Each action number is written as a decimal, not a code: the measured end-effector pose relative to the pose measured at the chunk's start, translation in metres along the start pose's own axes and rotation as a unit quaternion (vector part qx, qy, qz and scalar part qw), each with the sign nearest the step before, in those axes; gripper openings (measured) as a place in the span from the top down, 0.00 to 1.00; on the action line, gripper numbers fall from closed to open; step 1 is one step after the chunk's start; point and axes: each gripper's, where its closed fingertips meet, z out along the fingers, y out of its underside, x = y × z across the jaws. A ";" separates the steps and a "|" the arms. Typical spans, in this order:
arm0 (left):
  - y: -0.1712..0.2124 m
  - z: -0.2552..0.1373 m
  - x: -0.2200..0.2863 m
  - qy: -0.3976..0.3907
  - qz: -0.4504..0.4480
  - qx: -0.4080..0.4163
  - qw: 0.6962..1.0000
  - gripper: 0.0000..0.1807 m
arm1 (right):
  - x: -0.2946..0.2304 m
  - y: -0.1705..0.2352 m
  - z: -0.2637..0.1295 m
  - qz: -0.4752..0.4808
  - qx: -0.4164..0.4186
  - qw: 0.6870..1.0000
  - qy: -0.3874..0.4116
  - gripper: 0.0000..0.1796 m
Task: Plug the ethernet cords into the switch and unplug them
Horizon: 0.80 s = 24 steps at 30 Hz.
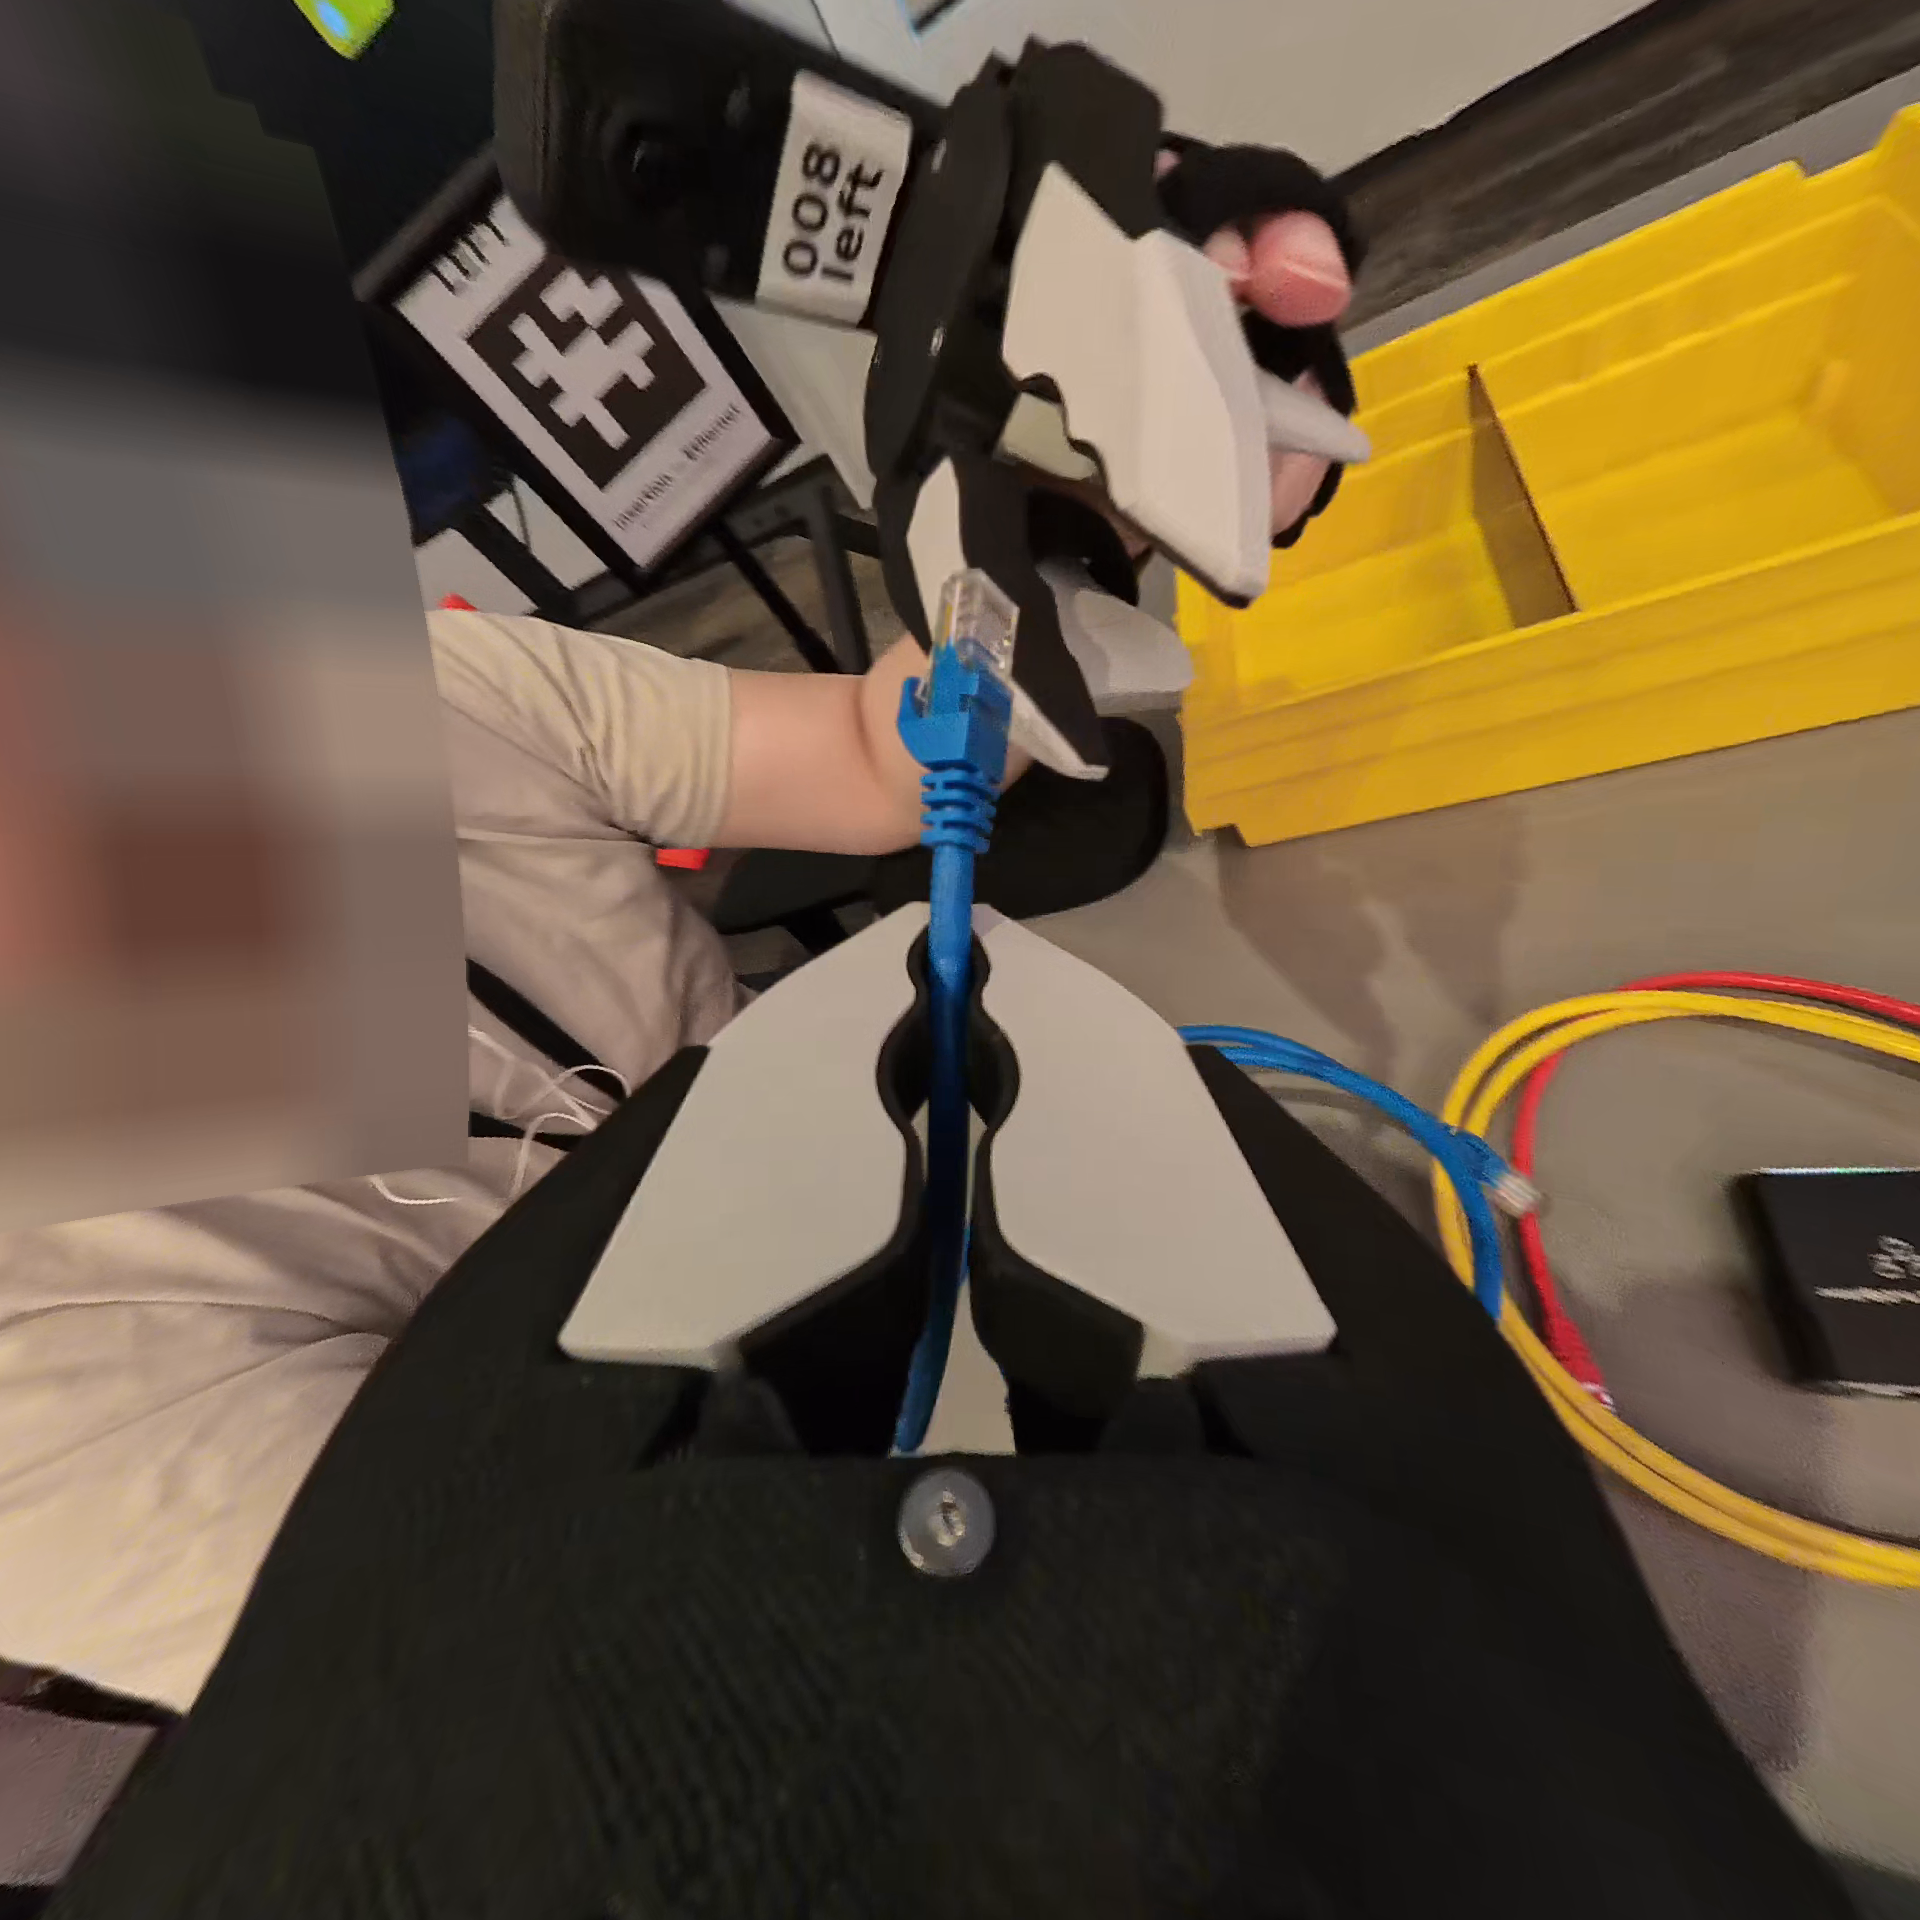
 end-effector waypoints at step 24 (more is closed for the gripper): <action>0.007 0.017 0.011 -0.096 0.277 -0.067 0.954 0.86 | 0.011 0.024 -0.002 0.085 -0.035 0.995 -0.043 0.99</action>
